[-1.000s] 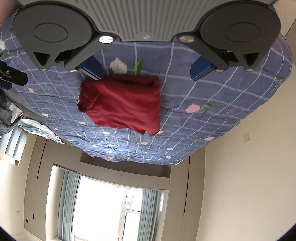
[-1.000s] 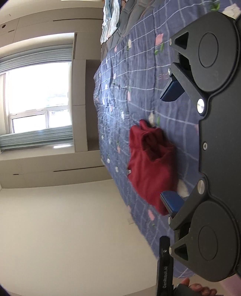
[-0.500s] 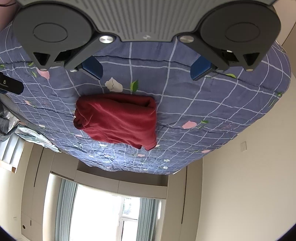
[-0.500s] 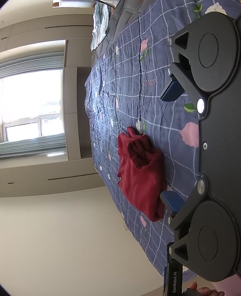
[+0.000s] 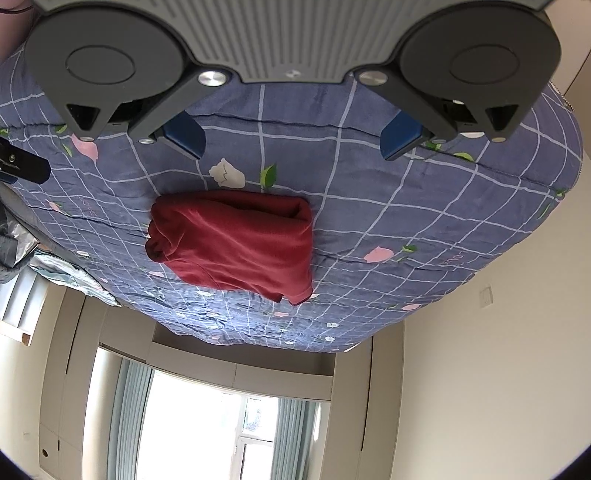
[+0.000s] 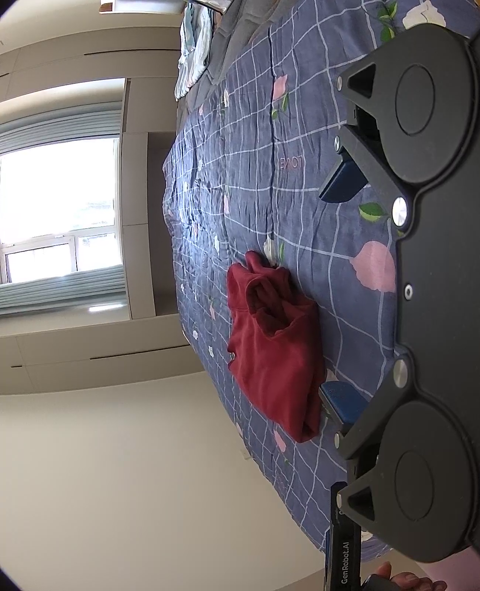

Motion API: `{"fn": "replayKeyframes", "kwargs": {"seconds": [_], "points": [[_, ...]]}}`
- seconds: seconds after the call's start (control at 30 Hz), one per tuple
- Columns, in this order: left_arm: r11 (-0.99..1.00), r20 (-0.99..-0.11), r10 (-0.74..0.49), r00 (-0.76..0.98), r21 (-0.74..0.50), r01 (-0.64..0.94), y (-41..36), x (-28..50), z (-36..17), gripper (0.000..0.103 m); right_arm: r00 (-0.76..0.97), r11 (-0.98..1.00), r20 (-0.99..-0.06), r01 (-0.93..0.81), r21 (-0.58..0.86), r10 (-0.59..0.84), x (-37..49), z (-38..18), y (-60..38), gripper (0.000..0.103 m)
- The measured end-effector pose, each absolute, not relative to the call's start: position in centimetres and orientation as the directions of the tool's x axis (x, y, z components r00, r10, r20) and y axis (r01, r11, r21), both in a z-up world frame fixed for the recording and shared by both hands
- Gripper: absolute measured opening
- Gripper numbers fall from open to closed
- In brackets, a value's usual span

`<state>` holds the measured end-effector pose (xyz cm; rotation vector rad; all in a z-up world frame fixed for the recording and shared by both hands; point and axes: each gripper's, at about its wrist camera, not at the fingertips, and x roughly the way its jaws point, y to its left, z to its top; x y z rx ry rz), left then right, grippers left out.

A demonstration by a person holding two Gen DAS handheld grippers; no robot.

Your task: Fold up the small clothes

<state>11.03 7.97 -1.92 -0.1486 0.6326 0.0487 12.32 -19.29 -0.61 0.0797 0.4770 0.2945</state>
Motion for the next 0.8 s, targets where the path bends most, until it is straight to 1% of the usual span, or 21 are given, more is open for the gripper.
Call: {"fn": "replayKeyframes", "kwargs": {"seconds": [0.3,0.5,0.8], "points": [[0.985,-0.603,-0.007,0.797,-0.139,-0.097,7.89,11.11,-1.87,0.103,0.846,0.955,-0.442,-0.261,0.144,0.298,12.33,-0.65,-19.31,0.102],[0.991,-0.599,0.018,0.801,-0.098,-0.095,7.35,11.18,-1.94,0.103,0.845,0.955,-0.444,-0.261,0.142,0.297,12.33,-0.8,-19.3,0.102],[0.99,-0.607,0.0,0.795,-0.112,-0.085,7.39,11.75,-2.09,0.103,0.836,0.956,-0.462,-0.259,0.141,0.295,12.88,-1.34,-19.14,0.102]]}}
